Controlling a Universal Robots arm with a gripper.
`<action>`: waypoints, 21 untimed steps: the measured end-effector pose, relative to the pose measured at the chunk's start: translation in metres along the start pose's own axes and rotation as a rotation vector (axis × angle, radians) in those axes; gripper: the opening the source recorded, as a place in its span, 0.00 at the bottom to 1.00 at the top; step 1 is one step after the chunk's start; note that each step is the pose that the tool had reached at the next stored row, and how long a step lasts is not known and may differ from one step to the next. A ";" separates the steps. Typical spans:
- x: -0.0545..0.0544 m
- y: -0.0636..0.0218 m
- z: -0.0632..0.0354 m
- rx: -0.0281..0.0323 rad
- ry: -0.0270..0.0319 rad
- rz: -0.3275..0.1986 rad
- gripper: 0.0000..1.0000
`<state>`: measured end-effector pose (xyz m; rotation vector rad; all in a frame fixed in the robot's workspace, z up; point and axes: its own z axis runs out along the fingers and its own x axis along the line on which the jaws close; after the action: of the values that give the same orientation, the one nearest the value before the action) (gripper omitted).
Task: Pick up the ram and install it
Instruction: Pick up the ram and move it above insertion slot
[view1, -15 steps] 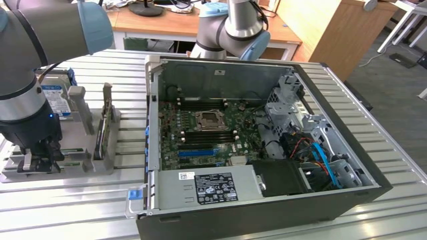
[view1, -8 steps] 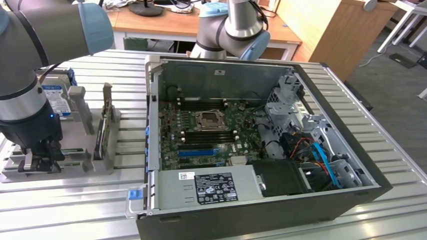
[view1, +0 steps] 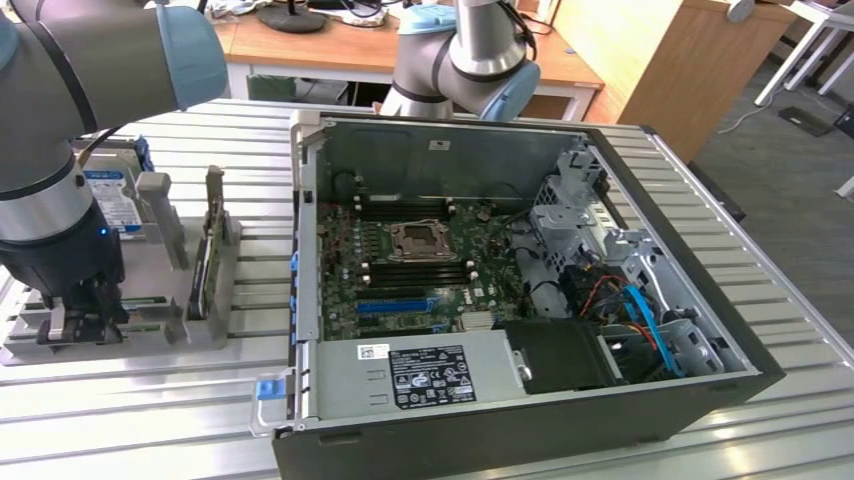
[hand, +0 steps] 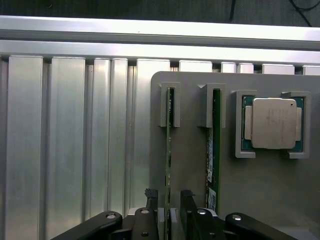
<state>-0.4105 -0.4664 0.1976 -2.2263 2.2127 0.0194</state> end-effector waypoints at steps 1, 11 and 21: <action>0.000 0.0000 0.0000 0.0000 0.0000 0.000 0.34; 0.000 0.0000 -0.0009 -0.0001 0.0000 0.000 0.27; 0.000 0.0000 -0.0016 0.0000 0.0000 0.000 0.27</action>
<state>-0.4106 -0.4663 0.1992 -2.2263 2.2128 0.0195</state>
